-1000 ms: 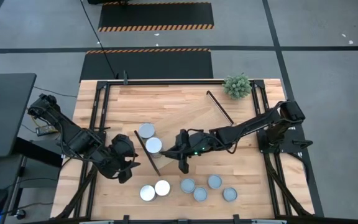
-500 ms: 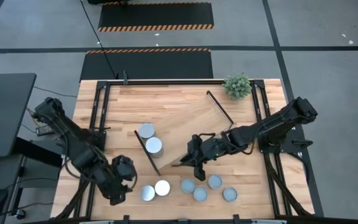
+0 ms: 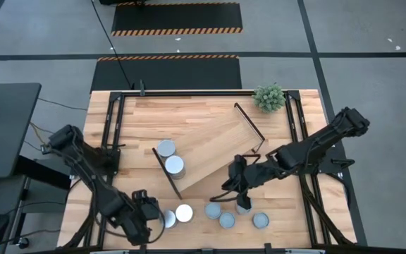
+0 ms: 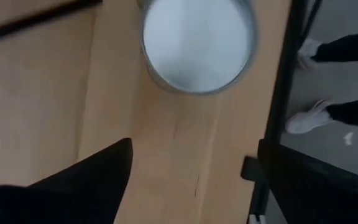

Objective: Pick and place cans onto a shelf
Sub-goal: Put the canned peas on the shelf

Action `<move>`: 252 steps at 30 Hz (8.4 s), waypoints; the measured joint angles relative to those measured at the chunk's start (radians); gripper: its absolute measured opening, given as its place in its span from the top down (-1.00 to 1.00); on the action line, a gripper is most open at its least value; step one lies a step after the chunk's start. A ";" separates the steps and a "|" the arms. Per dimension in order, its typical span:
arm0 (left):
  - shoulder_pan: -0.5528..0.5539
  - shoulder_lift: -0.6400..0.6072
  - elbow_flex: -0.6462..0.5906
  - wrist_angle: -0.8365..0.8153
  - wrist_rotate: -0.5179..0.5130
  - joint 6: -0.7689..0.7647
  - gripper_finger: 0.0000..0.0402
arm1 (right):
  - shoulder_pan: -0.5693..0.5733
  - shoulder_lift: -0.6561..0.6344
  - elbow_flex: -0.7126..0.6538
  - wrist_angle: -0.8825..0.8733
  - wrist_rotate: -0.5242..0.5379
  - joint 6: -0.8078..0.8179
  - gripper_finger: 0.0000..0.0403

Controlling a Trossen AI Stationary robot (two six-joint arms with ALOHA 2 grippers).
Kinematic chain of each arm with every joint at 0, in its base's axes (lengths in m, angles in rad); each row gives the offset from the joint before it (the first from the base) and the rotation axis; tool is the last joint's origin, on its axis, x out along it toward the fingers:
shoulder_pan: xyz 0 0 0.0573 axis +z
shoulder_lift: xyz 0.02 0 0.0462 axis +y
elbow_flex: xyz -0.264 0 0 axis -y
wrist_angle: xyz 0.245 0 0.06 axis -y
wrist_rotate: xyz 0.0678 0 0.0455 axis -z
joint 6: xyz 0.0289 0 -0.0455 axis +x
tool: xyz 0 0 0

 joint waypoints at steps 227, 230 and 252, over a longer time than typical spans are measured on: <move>0.898 -0.020 0.332 -0.105 0.117 0.702 -0.57 | -0.005 -0.346 0.000 -0.098 0.170 -0.134 0.95; 0.897 -0.003 0.331 -0.112 0.119 0.700 -0.57 | -0.005 -0.346 0.000 -0.092 0.170 -0.140 0.95; 0.897 0.016 0.332 -0.116 0.089 0.632 -0.57 | -0.005 -0.347 0.000 -0.094 0.169 -0.163 0.95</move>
